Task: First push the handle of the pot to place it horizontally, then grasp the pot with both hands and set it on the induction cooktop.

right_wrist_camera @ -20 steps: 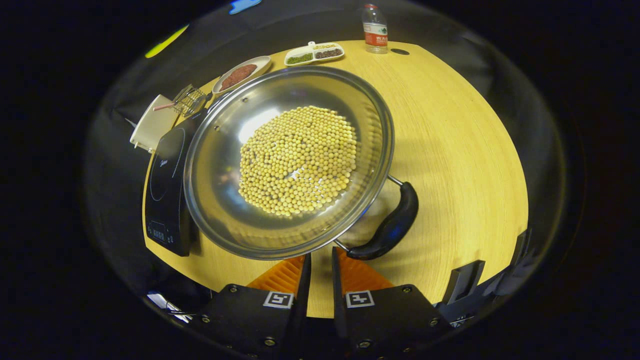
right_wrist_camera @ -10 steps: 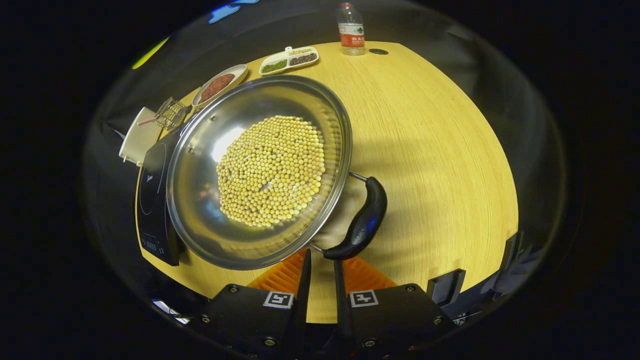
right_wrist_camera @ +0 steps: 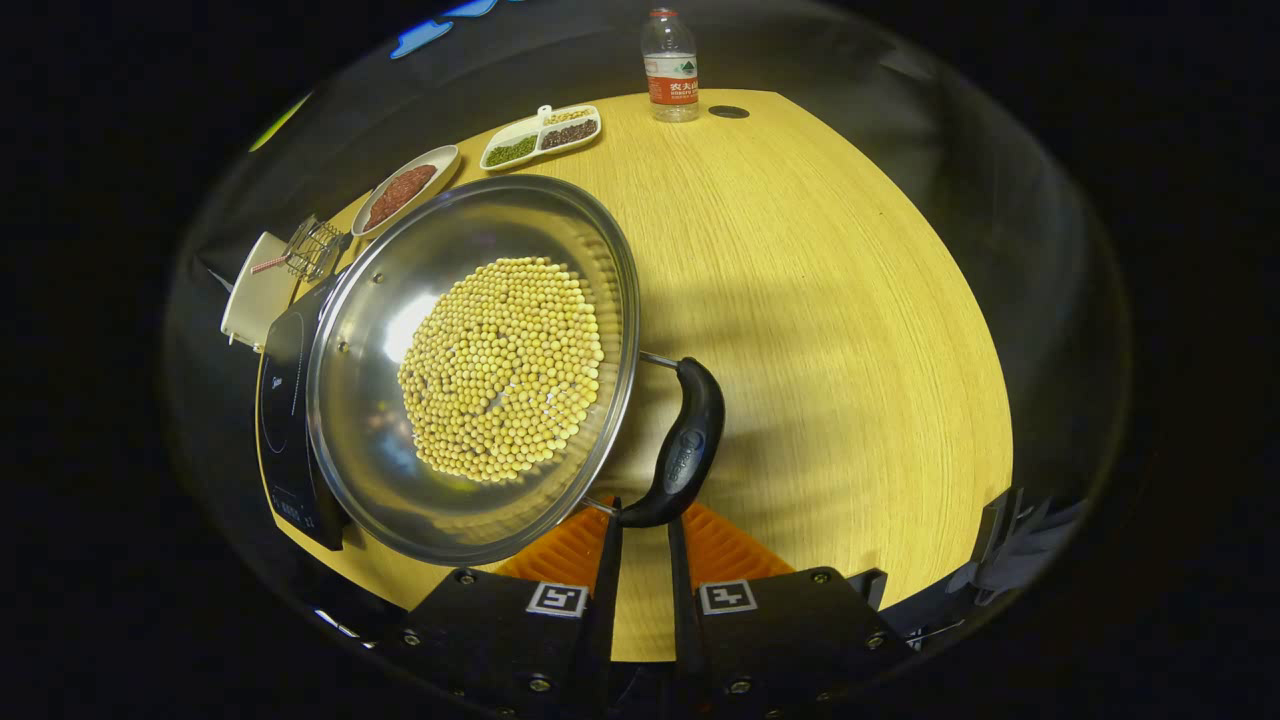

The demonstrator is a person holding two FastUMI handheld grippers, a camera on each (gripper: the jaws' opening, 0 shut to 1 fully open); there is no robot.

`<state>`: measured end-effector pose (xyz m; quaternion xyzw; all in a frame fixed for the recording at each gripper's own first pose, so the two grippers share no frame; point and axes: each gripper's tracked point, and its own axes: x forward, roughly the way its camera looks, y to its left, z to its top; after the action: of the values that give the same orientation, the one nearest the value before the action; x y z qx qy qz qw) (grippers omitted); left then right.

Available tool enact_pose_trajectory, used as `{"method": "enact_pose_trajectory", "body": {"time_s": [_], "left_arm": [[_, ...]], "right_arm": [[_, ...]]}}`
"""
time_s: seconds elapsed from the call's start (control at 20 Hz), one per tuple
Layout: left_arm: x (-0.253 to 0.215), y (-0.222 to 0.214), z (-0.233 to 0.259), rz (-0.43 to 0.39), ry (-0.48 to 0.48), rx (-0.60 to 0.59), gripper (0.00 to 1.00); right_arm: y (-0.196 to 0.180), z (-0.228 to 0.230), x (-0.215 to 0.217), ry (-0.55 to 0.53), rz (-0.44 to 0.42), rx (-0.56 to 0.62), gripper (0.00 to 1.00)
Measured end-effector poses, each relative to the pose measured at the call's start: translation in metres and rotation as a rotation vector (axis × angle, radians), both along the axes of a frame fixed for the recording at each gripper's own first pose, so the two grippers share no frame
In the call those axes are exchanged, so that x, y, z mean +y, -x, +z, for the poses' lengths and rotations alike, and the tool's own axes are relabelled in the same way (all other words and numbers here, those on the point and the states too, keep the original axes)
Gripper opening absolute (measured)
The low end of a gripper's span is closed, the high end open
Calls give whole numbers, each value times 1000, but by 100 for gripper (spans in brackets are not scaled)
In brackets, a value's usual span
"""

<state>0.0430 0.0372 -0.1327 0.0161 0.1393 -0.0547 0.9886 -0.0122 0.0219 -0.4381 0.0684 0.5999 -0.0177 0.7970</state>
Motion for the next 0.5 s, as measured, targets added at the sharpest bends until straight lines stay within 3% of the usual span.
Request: {"method": "enact_pose_trajectory", "body": {"time_s": [0.25, 0.5], "left_arm": [[-5, -1, -4, 3, -12, 7, 97], [-11, -2, -13, 10, 5, 35, 98]], "right_arm": [[-15, -1, -11, 8, -4, 1, 27], [-33, -1, -22, 42, 55, -20, 26]]}}
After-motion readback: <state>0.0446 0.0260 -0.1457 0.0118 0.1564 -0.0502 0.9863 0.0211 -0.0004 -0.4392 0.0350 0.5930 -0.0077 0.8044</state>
